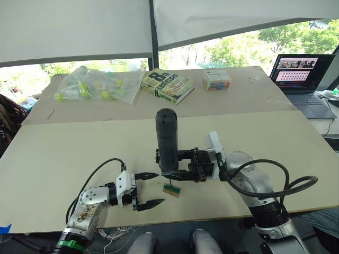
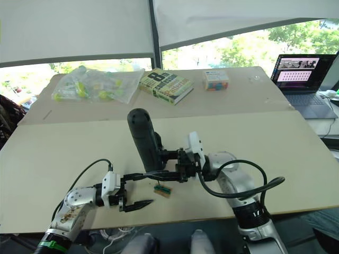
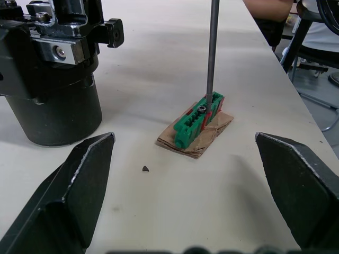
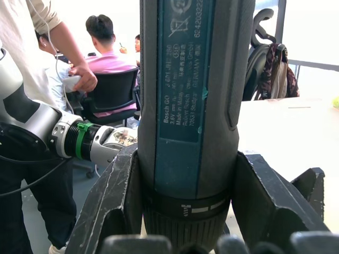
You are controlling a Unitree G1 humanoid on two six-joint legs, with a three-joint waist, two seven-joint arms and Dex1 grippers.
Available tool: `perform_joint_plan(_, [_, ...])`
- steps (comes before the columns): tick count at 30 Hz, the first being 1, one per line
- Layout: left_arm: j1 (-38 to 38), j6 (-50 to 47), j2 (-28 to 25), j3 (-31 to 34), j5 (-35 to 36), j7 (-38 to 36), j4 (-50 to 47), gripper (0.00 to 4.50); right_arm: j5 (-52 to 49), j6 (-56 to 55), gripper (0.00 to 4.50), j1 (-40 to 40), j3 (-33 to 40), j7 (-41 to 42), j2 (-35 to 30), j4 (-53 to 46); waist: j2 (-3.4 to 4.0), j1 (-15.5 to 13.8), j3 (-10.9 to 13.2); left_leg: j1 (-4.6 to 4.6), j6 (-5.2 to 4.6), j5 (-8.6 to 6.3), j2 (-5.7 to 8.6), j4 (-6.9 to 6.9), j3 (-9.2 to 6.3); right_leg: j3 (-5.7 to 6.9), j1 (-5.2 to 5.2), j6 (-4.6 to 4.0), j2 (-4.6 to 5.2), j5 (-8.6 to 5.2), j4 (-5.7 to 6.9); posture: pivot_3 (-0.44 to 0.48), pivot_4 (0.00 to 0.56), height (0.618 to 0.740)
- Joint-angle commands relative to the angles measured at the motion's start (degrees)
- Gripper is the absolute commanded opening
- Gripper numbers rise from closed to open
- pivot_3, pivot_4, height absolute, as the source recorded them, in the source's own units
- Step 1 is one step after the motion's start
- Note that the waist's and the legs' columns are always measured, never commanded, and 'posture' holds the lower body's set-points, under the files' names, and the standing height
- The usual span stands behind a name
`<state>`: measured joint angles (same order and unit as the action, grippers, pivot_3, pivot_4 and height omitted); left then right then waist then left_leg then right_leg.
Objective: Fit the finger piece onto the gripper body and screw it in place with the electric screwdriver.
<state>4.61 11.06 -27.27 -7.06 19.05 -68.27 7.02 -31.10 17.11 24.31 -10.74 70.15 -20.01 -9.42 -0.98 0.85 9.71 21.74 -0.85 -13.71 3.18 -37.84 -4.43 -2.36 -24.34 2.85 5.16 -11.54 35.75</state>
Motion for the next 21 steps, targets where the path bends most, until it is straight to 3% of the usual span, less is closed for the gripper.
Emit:
perform_joint_plan(1, [0.1, -0.5, -0.4, -0.3, 0.0, -0.1, -1.7, 4.49, -2.7, 0.3, 1.92, 0.7, 1.4, 0.6, -0.1, -1.5, 0.00, 0.0, 0.0, 0.00, 0.00, 0.00, 0.00, 0.00, 0.00, 0.00, 0.00, 0.00, 0.00, 0.00, 0.00, 0.000, 0.150, 0.737])
perform_joint_plan(21, [0.2, -1.1, -0.4, -0.2, 0.0, 0.1, -2.2, 4.49, -3.7, 0.0, 1.92, 1.0, 1.5, 0.8, -0.3, -1.4, 0.00, 0.0, 0.0, 0.00, 0.00, 0.00, 0.00, 0.00, 0.00, 0.00, 0.00, 0.00, 0.00, 0.00, 0.00, 0.000, 0.150, 0.737])
